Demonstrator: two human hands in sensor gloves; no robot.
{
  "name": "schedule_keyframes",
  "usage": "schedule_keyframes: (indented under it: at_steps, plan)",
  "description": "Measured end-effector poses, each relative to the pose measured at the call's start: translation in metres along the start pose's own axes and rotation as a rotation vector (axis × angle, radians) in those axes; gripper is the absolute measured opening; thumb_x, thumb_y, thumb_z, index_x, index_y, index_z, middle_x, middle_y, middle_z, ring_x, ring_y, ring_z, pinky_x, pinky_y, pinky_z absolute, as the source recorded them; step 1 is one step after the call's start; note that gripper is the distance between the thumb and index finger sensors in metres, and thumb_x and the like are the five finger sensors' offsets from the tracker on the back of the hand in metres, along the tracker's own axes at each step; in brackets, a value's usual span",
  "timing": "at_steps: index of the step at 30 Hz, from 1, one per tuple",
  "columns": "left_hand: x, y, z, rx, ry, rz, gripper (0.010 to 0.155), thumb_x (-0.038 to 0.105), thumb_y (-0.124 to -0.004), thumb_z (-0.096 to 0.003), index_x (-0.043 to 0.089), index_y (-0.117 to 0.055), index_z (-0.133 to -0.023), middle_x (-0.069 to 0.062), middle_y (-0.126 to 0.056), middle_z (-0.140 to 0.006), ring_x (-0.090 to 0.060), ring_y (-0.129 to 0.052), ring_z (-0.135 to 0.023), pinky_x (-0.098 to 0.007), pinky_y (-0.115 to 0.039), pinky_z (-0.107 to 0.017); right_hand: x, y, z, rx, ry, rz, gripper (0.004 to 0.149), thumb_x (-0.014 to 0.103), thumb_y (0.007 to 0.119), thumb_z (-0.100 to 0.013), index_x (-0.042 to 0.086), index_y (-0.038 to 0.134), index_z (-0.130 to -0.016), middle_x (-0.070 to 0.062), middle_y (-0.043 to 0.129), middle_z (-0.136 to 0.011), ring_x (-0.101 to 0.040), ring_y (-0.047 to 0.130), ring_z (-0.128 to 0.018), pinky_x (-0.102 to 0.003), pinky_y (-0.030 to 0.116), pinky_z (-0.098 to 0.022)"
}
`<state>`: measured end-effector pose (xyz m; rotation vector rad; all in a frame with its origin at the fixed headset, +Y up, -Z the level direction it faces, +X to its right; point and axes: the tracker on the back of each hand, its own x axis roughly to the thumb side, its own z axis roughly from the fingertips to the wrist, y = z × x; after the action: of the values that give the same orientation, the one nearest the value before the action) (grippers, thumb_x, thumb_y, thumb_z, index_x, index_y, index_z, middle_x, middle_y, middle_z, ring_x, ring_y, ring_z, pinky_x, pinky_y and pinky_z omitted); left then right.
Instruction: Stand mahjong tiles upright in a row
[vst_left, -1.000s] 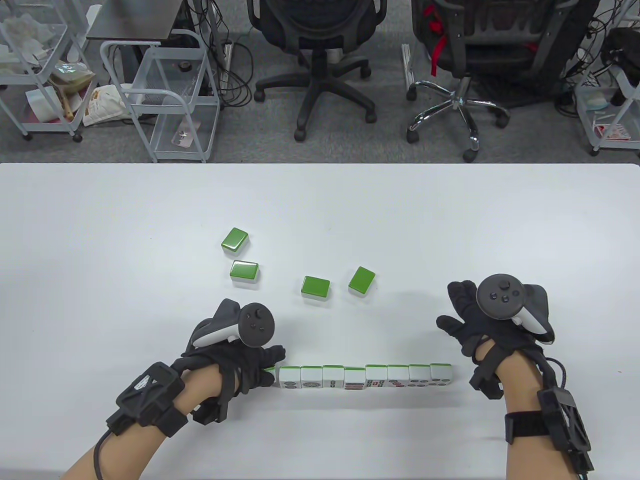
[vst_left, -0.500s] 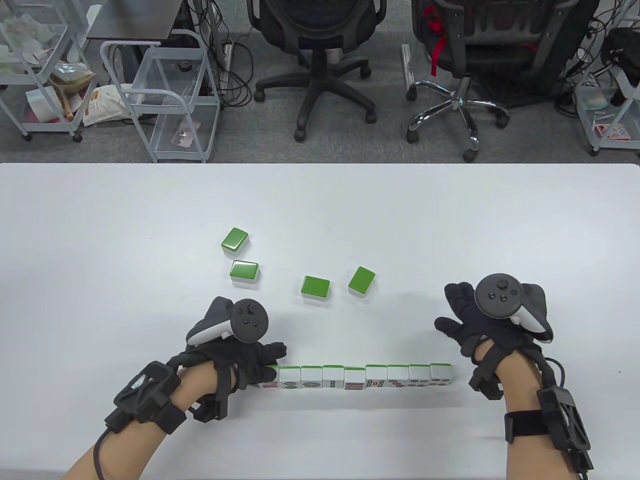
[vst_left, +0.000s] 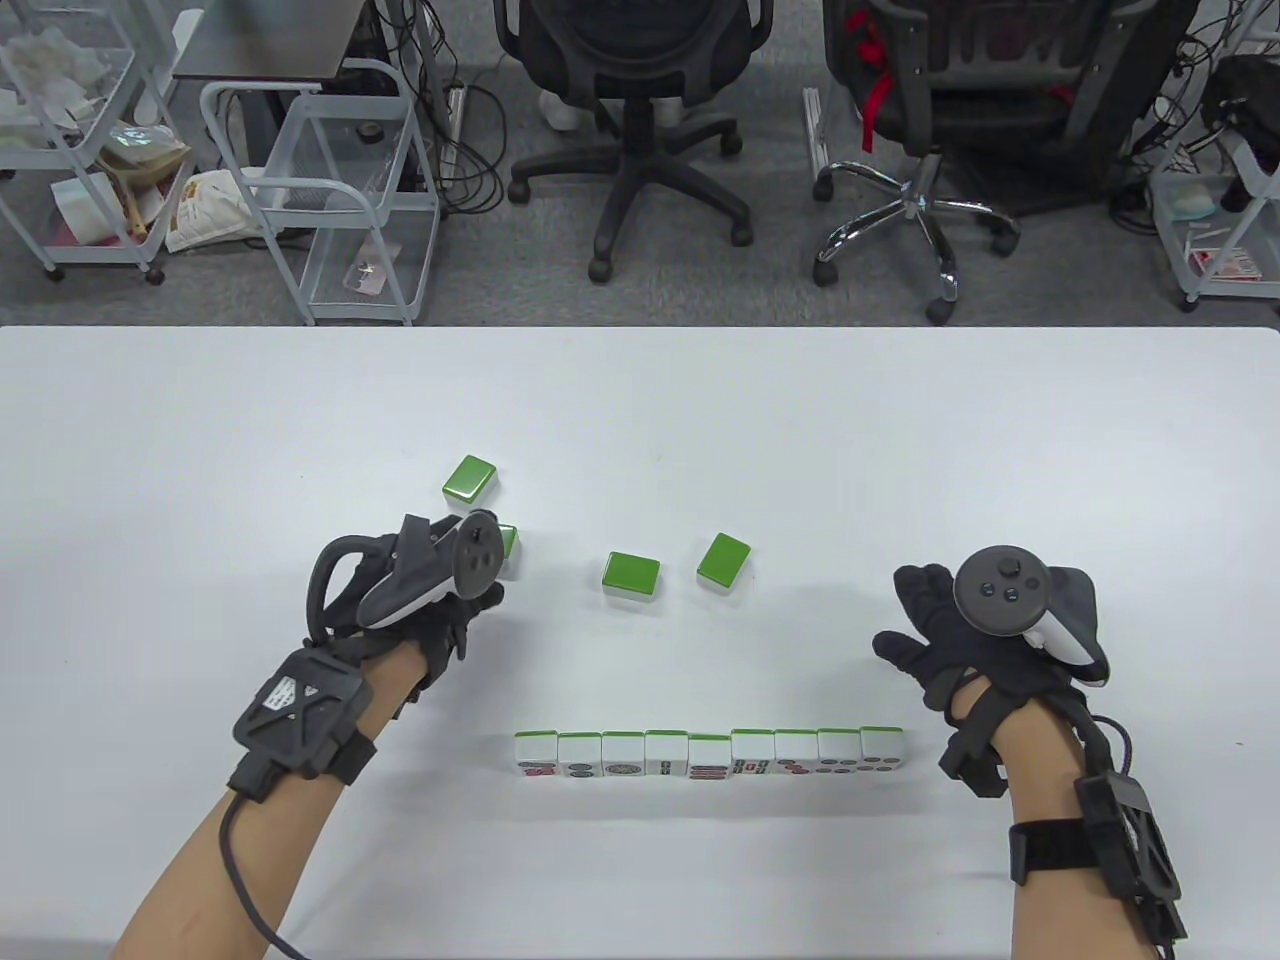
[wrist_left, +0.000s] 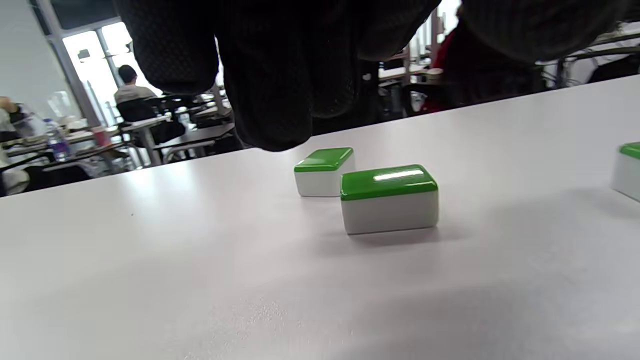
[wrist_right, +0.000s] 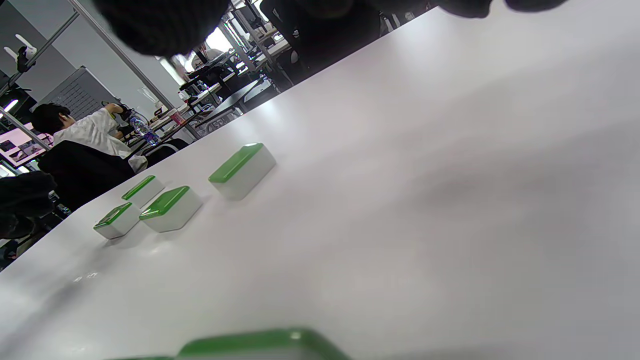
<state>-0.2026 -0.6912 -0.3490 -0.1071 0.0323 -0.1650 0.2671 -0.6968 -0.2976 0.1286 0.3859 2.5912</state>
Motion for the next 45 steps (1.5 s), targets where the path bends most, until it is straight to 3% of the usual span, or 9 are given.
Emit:
schedule_keyframes:
  at_steps: [6,9,11,19,25,29,35,45]
  plan:
    - [0.02,-0.018,-0.023,-0.11,0.176,-0.056,0.087,0.073,-0.063,-0.0209,0.024,-0.06,-0.093,0.002,-0.092,-0.09,-0.021,-0.11,-0.066,-0.047,-0.085,-0.056,-0.002,-0.002,0.002,-0.015,0.035,0.006,0.08,0.05,0.074,-0.034,0.006,0.049,-0.096,-0.028,0.043,-0.102,-0.061,0.051,-0.089,-0.069,0.056,-0.057]
    - [0.023,-0.024,-0.031,-0.102,0.249,-0.056,0.099,0.078,-0.058,-0.0171,0.018,-0.047,-0.096,0.0,-0.084,-0.094,-0.023,-0.106,-0.072,-0.049,-0.082,-0.059,-0.001,-0.003,0.002,-0.025,0.044,0.006,0.08,0.05,0.074,-0.033,0.005,0.05,-0.095,-0.029,0.044,-0.102,-0.061,0.052,-0.088,-0.069,0.057,-0.057]
    - [0.022,-0.027,-0.038,-0.171,0.279,-0.029,0.103,0.079,-0.056,-0.0173,0.016,-0.039,-0.097,-0.001,-0.079,-0.096,-0.023,-0.103,-0.074,-0.048,-0.081,-0.06,-0.001,-0.003,0.003,-0.022,0.048,0.004,0.08,0.05,0.074,-0.034,0.005,0.05,-0.095,-0.029,0.044,-0.102,-0.061,0.052,-0.088,-0.069,0.057,-0.056]
    - [0.022,-0.038,-0.055,-0.249,0.376,0.004,0.104,0.081,-0.062,-0.0181,0.015,-0.041,-0.096,0.001,-0.082,-0.093,-0.022,-0.105,-0.072,-0.048,-0.083,-0.059,-0.001,-0.003,0.004,-0.007,0.065,0.0,0.08,0.051,0.074,-0.034,0.004,0.051,-0.095,-0.029,0.044,-0.102,-0.061,0.053,-0.088,-0.069,0.057,-0.056]
    - [0.028,-0.042,-0.055,-0.208,0.39,-0.042,0.101,0.078,-0.065,-0.0199,0.015,-0.043,-0.096,0.002,-0.085,-0.091,-0.021,-0.106,-0.07,-0.048,-0.083,-0.059,-0.001,-0.003,0.005,-0.011,0.069,-0.014,0.08,0.051,0.075,-0.034,0.004,0.052,-0.095,-0.03,0.045,-0.101,-0.062,0.053,-0.087,-0.069,0.057,-0.056]
    - [0.032,-0.04,-0.056,-0.171,0.378,-0.012,0.093,0.071,-0.076,-0.0247,0.017,-0.046,-0.095,0.005,-0.086,-0.09,-0.02,-0.106,-0.071,-0.047,-0.083,-0.06,0.001,-0.003,0.005,-0.013,0.06,-0.015,0.08,0.05,0.075,-0.034,0.004,0.052,-0.095,-0.03,0.046,-0.101,-0.062,0.053,-0.087,-0.069,0.057,-0.056]
    - [0.028,-0.035,-0.055,-0.162,0.3,-0.02,0.092,0.071,-0.079,-0.0228,0.017,-0.054,-0.093,0.005,-0.093,-0.086,-0.019,-0.112,-0.065,-0.045,-0.087,-0.058,-0.001,-0.004,0.006,-0.016,0.061,-0.016,0.079,0.05,0.075,-0.035,0.004,0.052,-0.095,-0.029,0.046,-0.101,-0.062,0.054,-0.087,-0.069,0.058,-0.056]
    - [-0.018,-0.017,-0.029,-0.362,0.038,0.294,0.078,0.066,-0.078,-0.0252,0.026,-0.066,-0.091,0.002,-0.091,-0.089,-0.02,-0.112,-0.067,-0.046,-0.086,-0.059,-0.002,-0.007,0.008,-0.027,0.051,-0.043,0.079,0.05,0.075,-0.035,0.004,0.052,-0.095,-0.029,0.045,-0.102,-0.061,0.053,-0.088,-0.069,0.058,-0.056]
